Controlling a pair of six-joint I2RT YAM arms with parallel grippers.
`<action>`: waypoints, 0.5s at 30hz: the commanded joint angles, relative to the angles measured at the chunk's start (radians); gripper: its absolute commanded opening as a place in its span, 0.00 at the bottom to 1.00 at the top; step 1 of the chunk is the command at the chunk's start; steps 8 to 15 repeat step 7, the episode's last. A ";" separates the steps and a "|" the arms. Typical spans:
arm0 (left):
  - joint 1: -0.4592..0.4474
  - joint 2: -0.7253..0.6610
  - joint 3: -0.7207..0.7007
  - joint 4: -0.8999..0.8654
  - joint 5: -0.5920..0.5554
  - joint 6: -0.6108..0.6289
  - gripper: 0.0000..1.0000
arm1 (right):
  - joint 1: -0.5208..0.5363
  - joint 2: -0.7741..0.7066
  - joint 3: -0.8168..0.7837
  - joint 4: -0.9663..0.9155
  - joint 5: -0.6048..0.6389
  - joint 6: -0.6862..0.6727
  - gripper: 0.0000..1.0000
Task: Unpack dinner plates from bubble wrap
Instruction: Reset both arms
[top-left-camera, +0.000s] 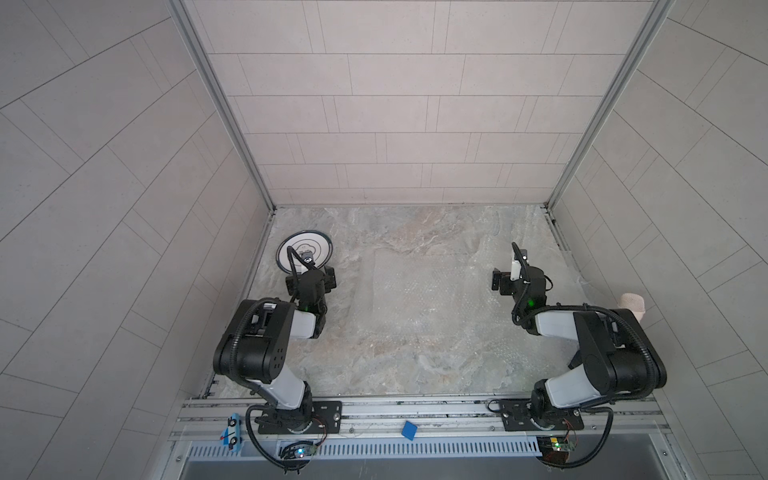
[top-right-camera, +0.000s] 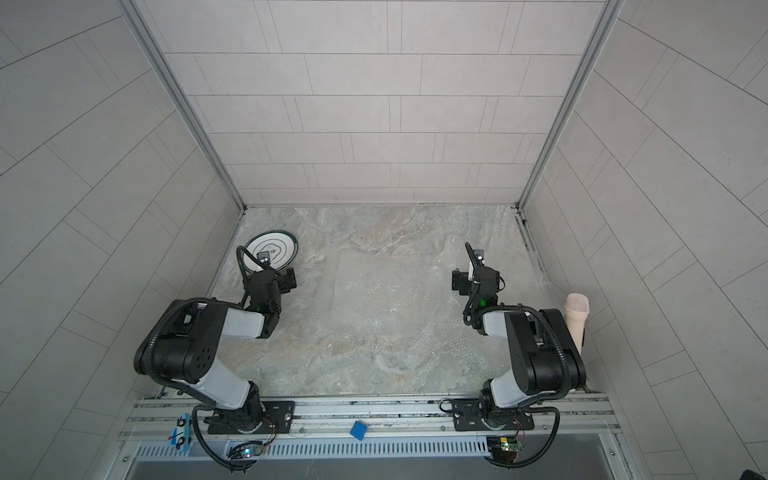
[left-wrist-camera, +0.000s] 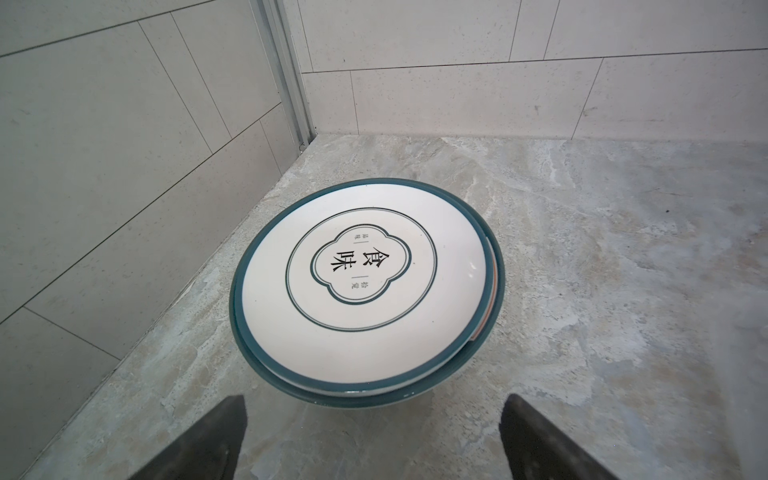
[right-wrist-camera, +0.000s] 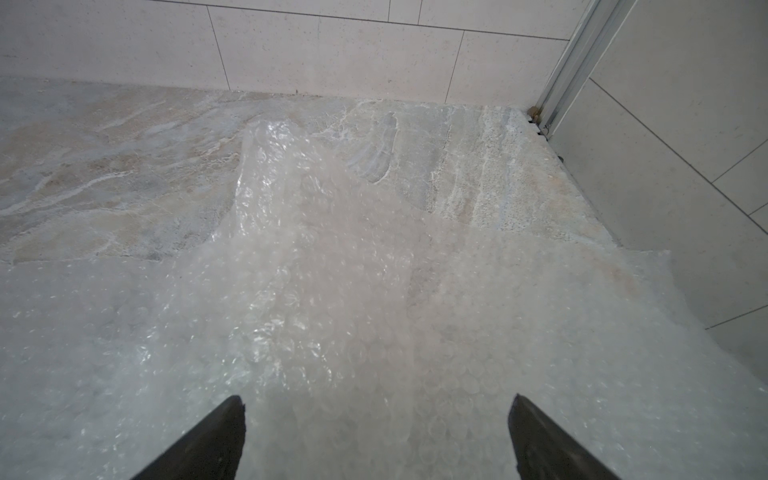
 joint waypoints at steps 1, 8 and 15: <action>-0.001 -0.012 -0.007 0.011 0.001 0.009 1.00 | 0.005 0.007 0.014 -0.015 0.006 -0.021 1.00; 0.010 -0.011 -0.003 0.000 0.024 0.002 1.00 | 0.004 0.006 0.014 -0.015 0.006 -0.021 1.00; 0.010 -0.011 -0.003 0.000 0.024 0.002 1.00 | 0.004 0.006 0.014 -0.015 0.006 -0.021 1.00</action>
